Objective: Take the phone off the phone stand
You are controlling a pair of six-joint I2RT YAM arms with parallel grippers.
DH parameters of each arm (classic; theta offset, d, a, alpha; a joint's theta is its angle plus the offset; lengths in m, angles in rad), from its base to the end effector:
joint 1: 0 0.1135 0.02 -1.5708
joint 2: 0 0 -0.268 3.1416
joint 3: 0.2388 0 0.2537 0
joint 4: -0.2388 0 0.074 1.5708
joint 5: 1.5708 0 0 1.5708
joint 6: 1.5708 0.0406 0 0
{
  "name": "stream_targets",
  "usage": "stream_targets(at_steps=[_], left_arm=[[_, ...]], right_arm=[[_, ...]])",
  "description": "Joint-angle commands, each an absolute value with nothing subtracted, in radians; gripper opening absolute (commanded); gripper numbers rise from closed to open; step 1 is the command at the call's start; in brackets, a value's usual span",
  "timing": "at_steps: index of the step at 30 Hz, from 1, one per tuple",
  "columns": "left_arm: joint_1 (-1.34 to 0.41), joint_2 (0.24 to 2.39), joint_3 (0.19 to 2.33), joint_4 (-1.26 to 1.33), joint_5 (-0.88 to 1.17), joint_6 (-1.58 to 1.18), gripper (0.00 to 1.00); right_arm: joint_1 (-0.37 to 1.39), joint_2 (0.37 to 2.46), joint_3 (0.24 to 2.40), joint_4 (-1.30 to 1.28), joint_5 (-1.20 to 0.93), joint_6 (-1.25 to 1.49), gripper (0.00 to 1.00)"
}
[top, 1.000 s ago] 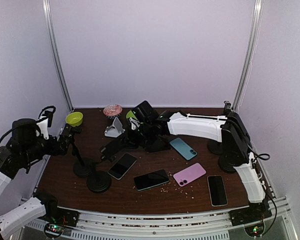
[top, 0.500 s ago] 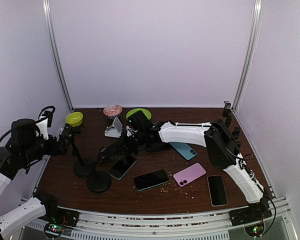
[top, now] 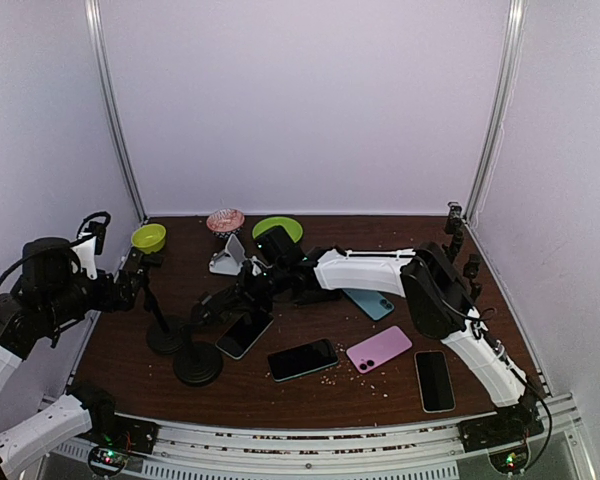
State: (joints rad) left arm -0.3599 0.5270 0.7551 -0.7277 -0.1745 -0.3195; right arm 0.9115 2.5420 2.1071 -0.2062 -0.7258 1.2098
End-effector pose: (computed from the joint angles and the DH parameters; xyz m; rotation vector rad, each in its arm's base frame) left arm 0.1101 -0.0339 0.3079 -0.0655 2.0697 -0.2384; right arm 0.3301 0.4700 0.1529 0.0997 -2.5542 -1.5645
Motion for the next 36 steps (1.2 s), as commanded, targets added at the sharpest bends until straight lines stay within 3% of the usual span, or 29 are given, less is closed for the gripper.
stream_targets(at_steps=[1, 22, 36], left_arm=[[-0.356, 0.526, 0.766, -0.706, -0.163, -0.307, 0.98], [-0.356, 0.52, 0.765, -0.706, -0.17, -0.307, 0.98], [-0.356, 0.525, 0.765, -0.706, -0.172, -0.307, 0.98]], right_arm=[[0.904, 2.544, 2.111, -0.184, -0.741, 1.215, 0.18], [0.881, 2.502, 2.099, -0.243, -0.692, 1.164, 0.44], [0.841, 2.548, 2.18, -0.225, -0.652, 1.198, 0.47]])
